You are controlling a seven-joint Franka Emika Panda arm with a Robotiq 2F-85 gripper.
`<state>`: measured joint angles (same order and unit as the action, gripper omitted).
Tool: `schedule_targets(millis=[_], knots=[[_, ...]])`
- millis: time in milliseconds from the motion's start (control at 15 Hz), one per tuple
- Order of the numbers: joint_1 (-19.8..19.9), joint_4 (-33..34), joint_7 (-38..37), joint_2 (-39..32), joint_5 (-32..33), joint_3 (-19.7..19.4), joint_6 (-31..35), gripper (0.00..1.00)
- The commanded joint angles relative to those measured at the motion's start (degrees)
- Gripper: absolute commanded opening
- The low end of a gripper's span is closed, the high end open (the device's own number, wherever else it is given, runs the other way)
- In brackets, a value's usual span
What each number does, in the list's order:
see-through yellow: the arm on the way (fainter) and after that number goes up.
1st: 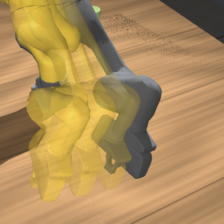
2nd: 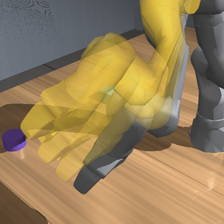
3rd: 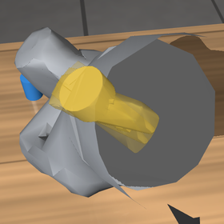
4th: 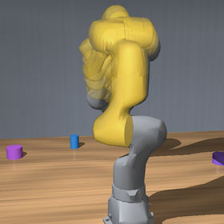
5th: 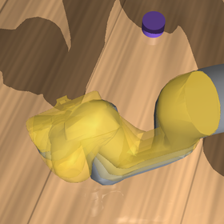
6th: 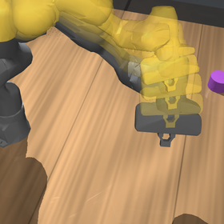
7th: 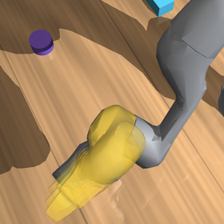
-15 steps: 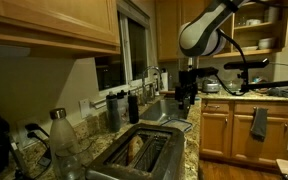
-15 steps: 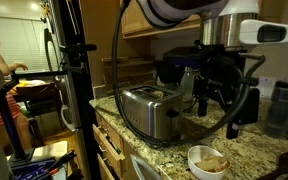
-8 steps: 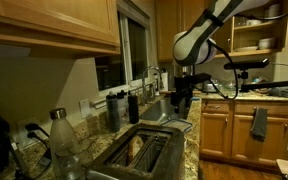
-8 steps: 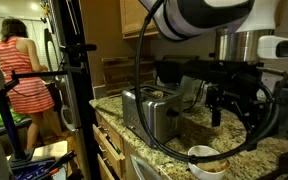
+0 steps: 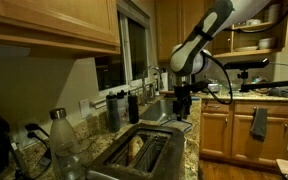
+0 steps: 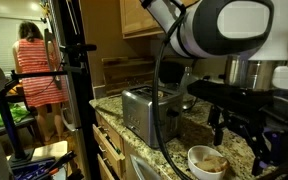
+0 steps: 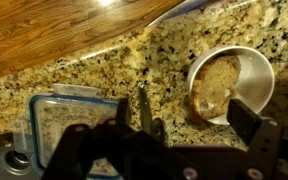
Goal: Place one slice of bread in each of the toaster slots
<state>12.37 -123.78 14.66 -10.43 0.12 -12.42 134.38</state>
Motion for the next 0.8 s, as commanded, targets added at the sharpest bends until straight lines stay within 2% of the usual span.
schedule_targets(millis=[0,600,667,733], knots=[[2.17,2.27,5.69,-2.32,-1.29,0.76,-1.05,1.0],[4.52,5.56,16.25,-5.34,-2.72,2.68,-4.26,1.0],[3.66,4.34,12.97,-5.19,-1.04,2.0,-1.52,1.0],[3.69,4.6,13.71,-5.3,-1.3,2.22,-2.2,1.0]])
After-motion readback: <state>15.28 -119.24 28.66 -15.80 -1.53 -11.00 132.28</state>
